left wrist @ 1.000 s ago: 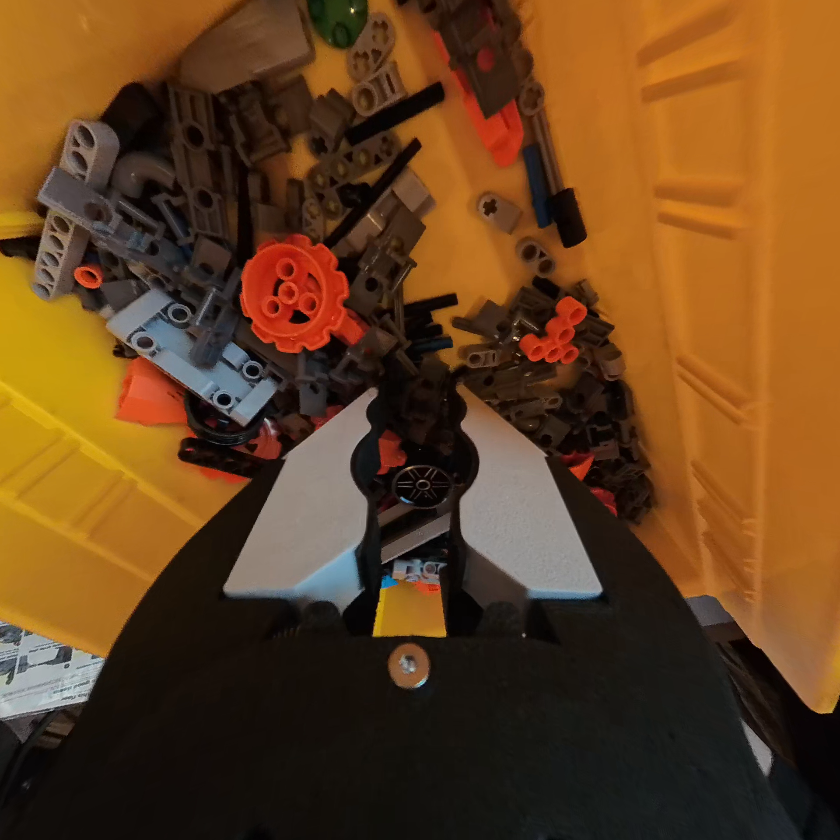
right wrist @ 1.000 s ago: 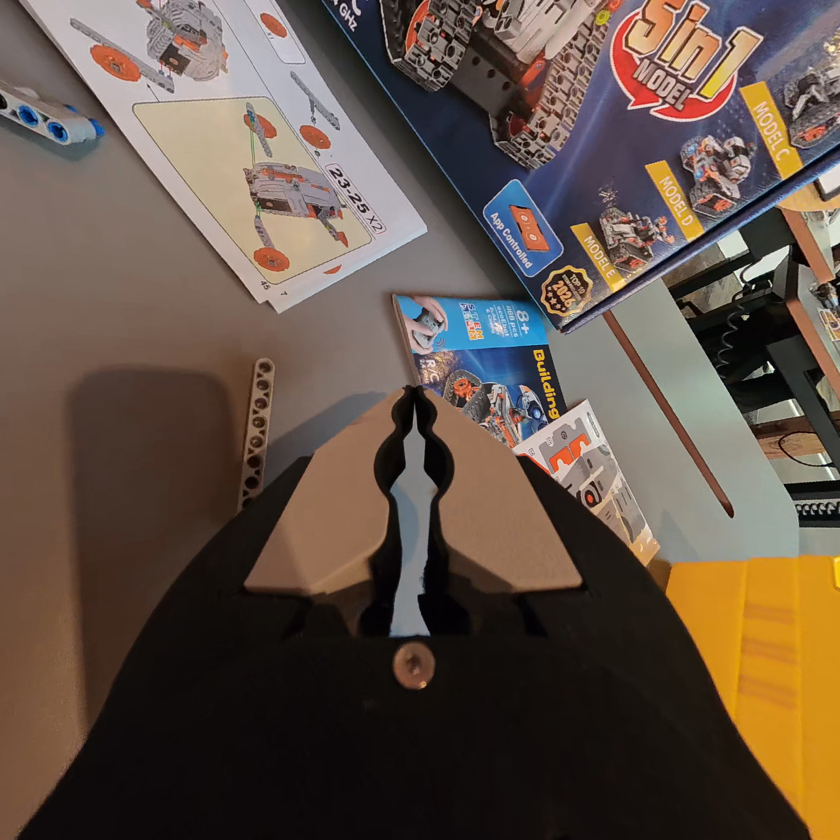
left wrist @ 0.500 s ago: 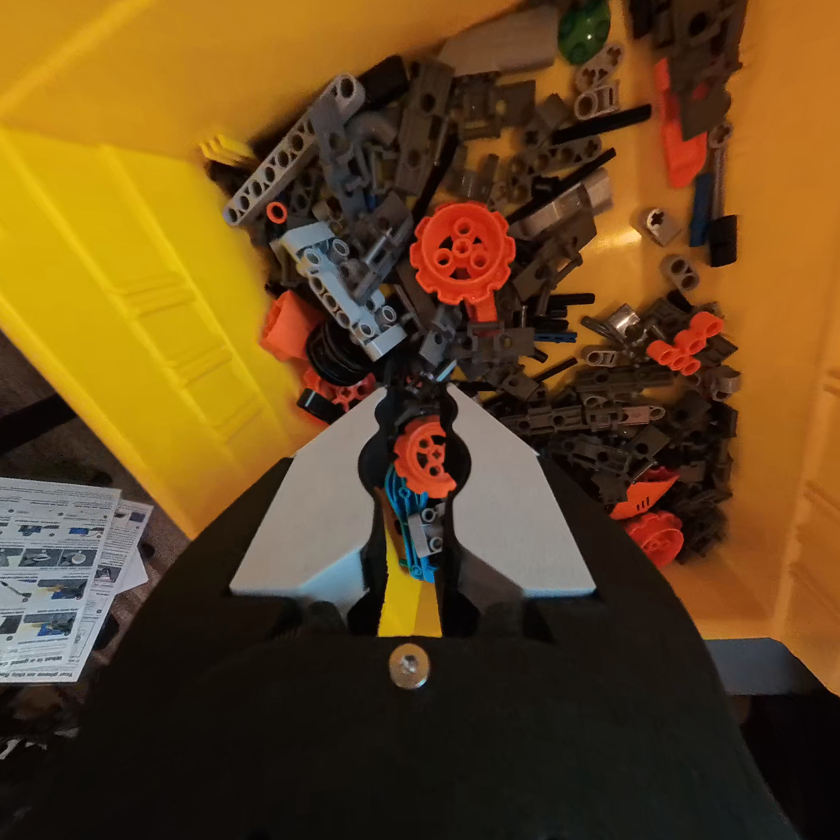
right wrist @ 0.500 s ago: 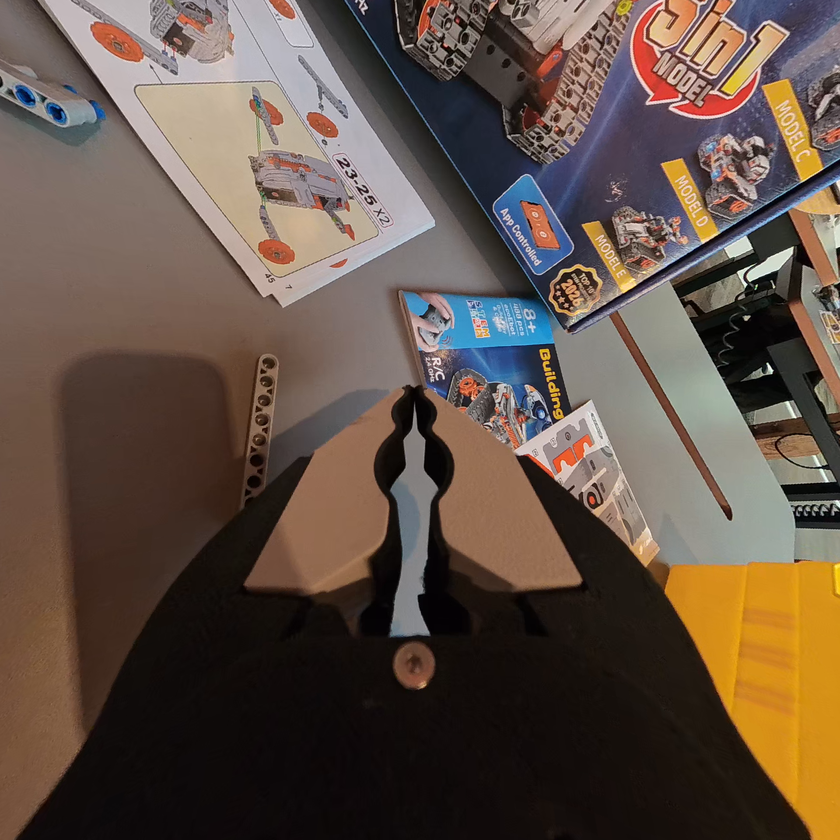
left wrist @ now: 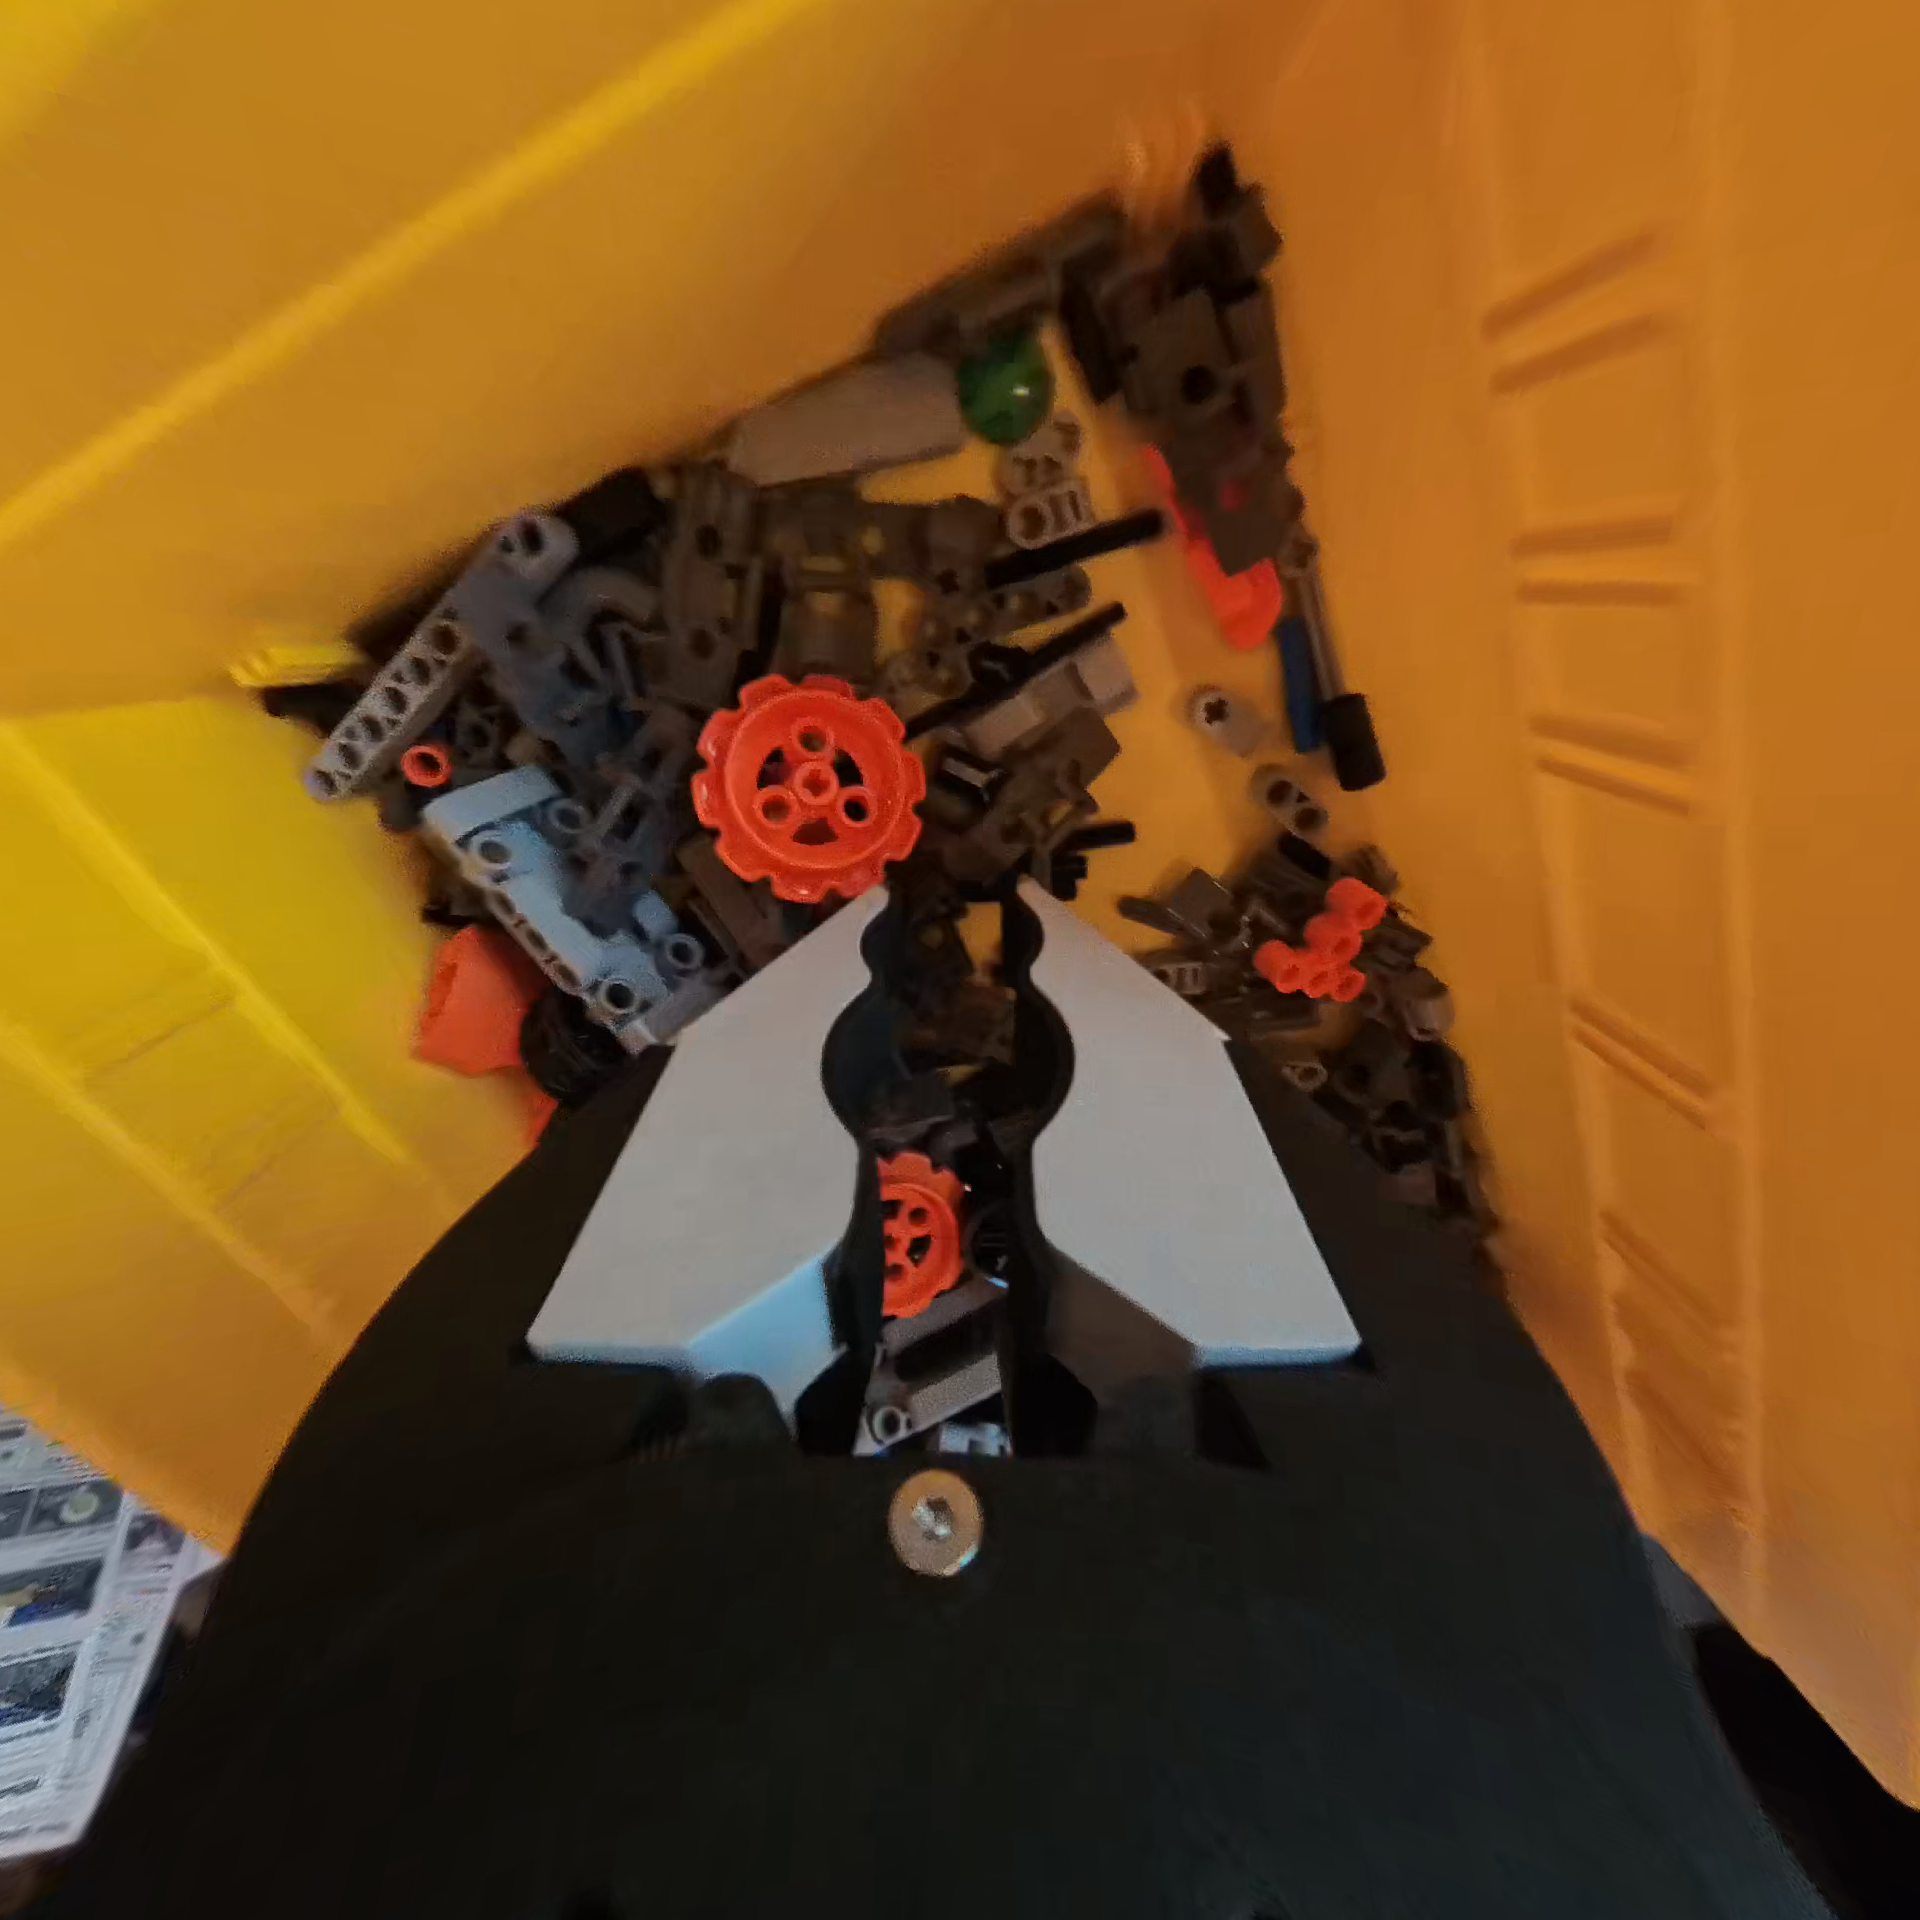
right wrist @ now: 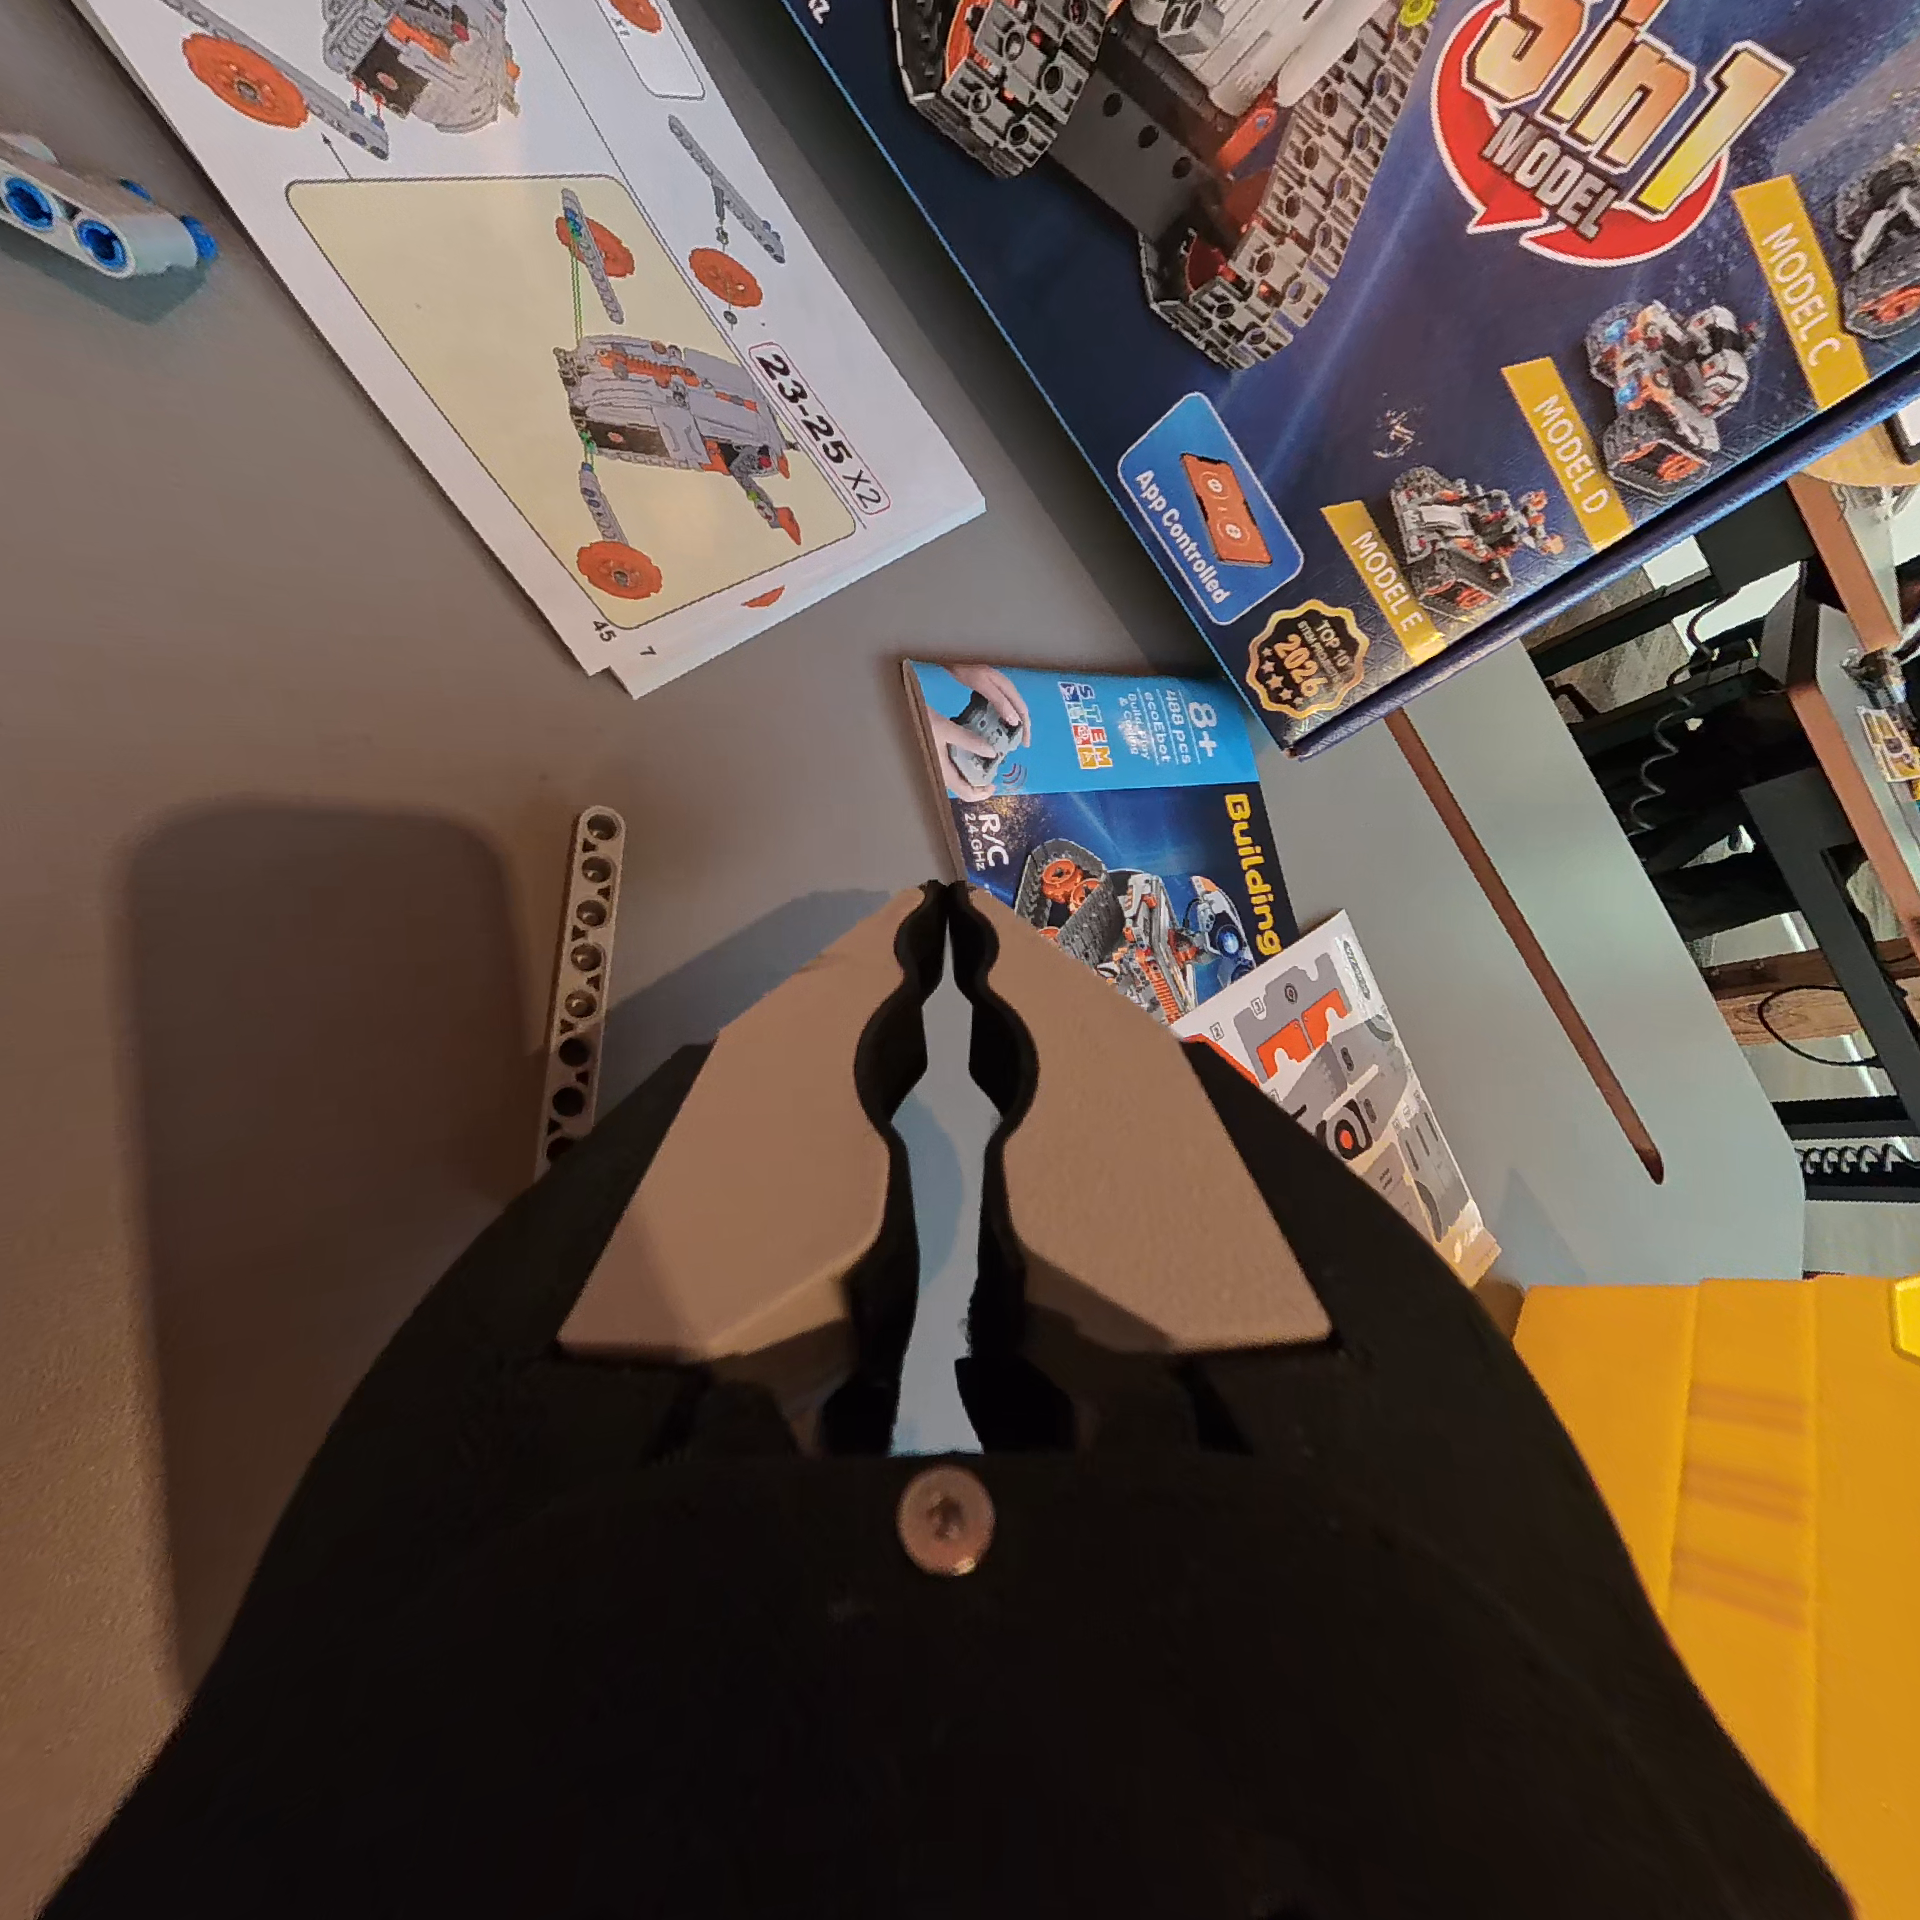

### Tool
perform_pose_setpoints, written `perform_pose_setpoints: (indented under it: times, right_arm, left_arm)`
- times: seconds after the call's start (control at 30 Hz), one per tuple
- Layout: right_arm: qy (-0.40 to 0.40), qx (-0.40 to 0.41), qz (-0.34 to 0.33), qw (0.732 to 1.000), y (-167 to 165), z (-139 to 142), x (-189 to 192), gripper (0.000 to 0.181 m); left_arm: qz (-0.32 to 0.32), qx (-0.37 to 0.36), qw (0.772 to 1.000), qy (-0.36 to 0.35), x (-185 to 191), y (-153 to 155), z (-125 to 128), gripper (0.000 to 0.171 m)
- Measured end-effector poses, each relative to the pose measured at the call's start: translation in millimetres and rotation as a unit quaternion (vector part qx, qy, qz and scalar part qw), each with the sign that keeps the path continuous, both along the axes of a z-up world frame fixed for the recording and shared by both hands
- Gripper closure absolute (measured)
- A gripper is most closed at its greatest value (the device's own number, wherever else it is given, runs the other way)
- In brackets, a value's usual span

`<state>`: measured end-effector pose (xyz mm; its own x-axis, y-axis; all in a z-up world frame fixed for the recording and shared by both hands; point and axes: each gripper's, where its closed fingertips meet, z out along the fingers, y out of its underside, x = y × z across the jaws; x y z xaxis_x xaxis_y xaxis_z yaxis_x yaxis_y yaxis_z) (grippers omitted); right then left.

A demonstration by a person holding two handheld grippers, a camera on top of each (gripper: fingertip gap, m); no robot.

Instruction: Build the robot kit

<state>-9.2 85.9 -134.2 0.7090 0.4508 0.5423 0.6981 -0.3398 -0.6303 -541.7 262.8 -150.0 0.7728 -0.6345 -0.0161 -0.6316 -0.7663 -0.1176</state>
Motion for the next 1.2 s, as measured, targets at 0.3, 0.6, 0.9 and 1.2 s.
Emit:
perform_pose_setpoints:
  times: [0.3,0.6,0.9,1.2]
  right_arm:
    - [-0.003,-0.002,0.000,1.000,0,0,0,0.181]
    - [-0.006,-0.007,0.002,1.000,-1,-2,-1,0.181]
    - [-0.011,-0.011,0.004,1.000,-1,-4,-2,0.181]
    - [-0.014,-0.014,0.005,1.000,-1,-6,-1,0.181]
  left_arm:
    - [0.056,0.019,0.998,-0.001,-33,6,12,0.142]
    - [0.053,-0.052,0.997,0.014,-23,-16,-4,0.127]
    - [0.058,-0.131,0.989,-0.037,-13,-63,13,0.119]
    - [0.127,-0.160,0.977,0.064,-54,-94,15,0.097]
